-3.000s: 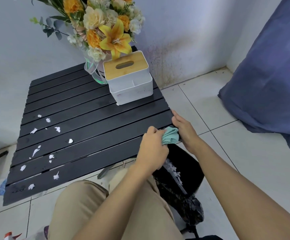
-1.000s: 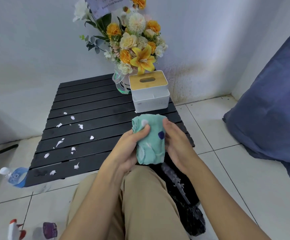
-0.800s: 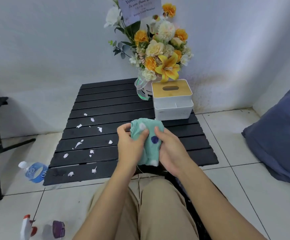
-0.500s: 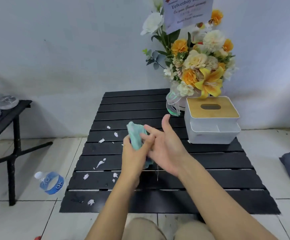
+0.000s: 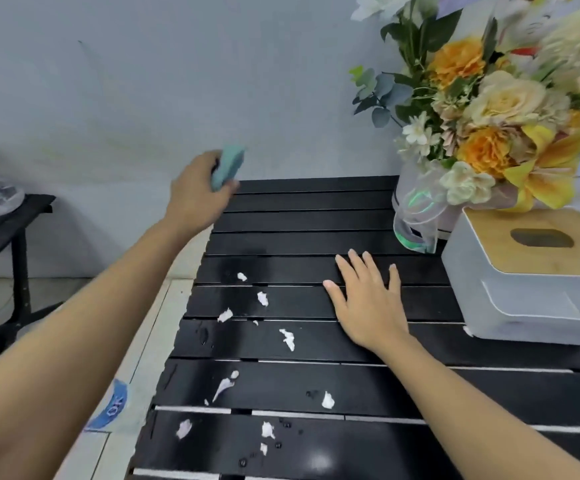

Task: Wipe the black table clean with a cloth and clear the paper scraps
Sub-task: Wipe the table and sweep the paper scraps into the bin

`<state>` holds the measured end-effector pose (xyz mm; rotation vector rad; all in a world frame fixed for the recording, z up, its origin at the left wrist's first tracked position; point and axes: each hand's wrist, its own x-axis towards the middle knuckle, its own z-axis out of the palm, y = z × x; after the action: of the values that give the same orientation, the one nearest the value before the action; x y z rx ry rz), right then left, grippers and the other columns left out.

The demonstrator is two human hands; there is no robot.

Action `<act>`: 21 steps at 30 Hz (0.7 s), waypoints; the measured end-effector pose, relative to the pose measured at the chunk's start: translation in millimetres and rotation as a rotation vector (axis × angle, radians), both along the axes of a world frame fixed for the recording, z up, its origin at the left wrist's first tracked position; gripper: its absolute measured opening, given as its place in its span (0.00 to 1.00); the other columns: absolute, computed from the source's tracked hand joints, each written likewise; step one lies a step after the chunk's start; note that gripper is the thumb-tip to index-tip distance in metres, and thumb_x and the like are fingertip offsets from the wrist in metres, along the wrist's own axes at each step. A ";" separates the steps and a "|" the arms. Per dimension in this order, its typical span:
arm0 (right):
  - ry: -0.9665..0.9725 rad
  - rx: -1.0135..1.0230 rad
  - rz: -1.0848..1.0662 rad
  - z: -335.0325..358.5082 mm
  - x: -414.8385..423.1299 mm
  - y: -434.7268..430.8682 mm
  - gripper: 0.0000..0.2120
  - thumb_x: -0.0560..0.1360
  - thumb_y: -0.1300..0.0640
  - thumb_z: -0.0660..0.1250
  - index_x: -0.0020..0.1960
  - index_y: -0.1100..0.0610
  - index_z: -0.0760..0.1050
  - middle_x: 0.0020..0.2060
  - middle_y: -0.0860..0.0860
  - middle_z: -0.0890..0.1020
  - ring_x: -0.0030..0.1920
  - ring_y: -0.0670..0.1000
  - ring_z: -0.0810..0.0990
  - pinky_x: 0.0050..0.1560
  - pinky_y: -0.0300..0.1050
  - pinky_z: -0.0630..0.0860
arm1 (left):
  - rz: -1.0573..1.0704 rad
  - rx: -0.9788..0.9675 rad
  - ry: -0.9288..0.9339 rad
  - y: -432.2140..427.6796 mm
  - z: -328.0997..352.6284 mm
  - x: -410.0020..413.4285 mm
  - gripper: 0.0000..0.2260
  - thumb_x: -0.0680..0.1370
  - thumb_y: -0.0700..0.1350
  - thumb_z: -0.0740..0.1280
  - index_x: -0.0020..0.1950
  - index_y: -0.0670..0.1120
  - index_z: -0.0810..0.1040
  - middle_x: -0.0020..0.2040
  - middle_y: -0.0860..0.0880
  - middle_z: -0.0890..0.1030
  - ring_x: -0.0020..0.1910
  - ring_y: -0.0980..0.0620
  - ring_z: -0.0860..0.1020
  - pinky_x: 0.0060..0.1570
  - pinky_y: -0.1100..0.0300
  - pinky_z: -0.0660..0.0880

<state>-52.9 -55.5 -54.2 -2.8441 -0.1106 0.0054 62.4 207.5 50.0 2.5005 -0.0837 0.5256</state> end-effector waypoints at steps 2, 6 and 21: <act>-0.028 -0.057 -0.013 -1.9 -2.3 1.8 0.28 0.81 0.39 0.44 0.78 0.48 0.53 0.79 0.47 0.53 0.78 0.50 0.47 0.76 0.61 0.43 | -0.025 0.281 0.311 11.9 -32.7 21.4 0.22 0.72 0.61 0.67 0.62 0.53 0.73 0.63 0.51 0.75 0.62 0.46 0.73 0.63 0.50 0.66; -0.056 -0.086 -0.028 -3.6 -2.8 2.7 0.28 0.81 0.39 0.44 0.78 0.48 0.53 0.78 0.47 0.54 0.78 0.50 0.48 0.75 0.60 0.44 | -0.036 0.304 0.412 23.4 -80.8 38.2 0.31 0.70 0.65 0.68 0.71 0.60 0.64 0.74 0.53 0.64 0.73 0.48 0.63 0.68 0.44 0.60; -0.060 -0.066 -0.050 -2.7 -4.5 6.5 0.27 0.81 0.40 0.45 0.77 0.49 0.56 0.78 0.47 0.56 0.78 0.49 0.50 0.76 0.59 0.45 | -0.419 0.148 0.329 -40.5 -77.4 -49.5 0.16 0.77 0.55 0.66 0.63 0.53 0.76 0.59 0.53 0.72 0.60 0.51 0.65 0.63 0.55 0.59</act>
<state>-57.4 -49.1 -56.9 -2.9128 -0.0535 -0.0882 12.9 167.0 -27.4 2.5730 -0.5199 -0.0673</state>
